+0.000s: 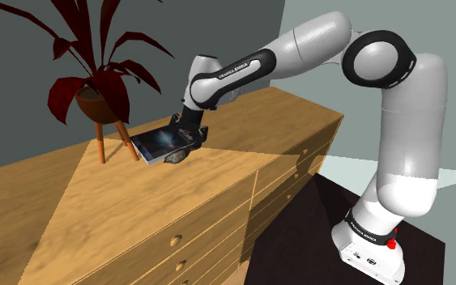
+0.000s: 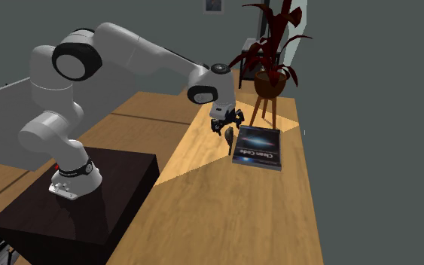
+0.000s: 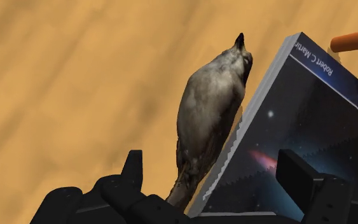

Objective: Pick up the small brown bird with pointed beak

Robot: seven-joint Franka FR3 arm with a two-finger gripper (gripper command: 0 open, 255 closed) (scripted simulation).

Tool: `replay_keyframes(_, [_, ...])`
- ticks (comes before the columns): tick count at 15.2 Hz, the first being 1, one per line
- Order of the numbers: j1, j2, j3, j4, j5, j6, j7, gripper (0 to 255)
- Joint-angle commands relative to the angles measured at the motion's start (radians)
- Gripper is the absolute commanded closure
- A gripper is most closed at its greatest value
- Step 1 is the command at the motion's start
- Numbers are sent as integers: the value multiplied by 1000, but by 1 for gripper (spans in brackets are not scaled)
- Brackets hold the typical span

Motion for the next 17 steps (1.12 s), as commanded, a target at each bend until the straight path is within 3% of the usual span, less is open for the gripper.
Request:
replay_keyframes(1, [8,37,-7,28,-4,16,23,0])
replay_keyframes(9, [12,85,-9,5,-6,85,11,0])
replay_keyframes(10, [12,85,-9,5,-6,85,11,255])
replay_keyframes(17, [10,84,-10,7,-5,82,10,255])
